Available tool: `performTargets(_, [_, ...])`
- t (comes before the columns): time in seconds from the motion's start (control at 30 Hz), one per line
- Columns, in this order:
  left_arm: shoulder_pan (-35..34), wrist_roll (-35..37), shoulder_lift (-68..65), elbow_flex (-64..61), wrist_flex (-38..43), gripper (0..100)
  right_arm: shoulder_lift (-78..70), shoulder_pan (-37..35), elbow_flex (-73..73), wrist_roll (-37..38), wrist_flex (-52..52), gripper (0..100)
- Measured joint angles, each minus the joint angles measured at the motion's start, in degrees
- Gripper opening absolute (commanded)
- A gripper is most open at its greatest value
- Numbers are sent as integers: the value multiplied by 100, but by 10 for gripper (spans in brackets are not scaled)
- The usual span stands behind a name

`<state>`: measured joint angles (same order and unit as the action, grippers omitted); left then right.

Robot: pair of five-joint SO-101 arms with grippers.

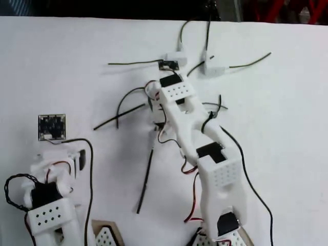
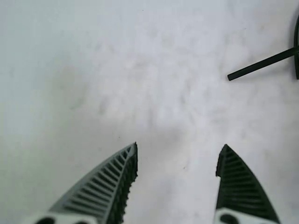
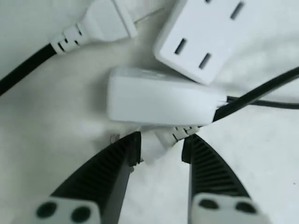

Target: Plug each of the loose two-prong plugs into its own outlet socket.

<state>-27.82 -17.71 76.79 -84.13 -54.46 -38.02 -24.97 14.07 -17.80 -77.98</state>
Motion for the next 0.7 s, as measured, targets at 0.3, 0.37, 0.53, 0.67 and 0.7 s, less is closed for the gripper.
performTargets(0.3, [0, 0, 0, 0, 0, 274, -26, 35, 26, -9, -316, 18])
performTargets(0.37, [0, 0, 0, 0, 0, 273, -35, 62, 26, 35, -413, 26])
performTargets(0.53, [0, 0, 0, 0, 0, 273, -88, 70, 281, 607, -932, 18])
performTargets(0.67, [0, 0, 0, 0, 0, 273, -185, 88, 624, 1046, -1662, 18])
performTargets(0.7, [0, 0, 0, 0, 0, 273, -237, 141, 642, 1213, -1855, 18])
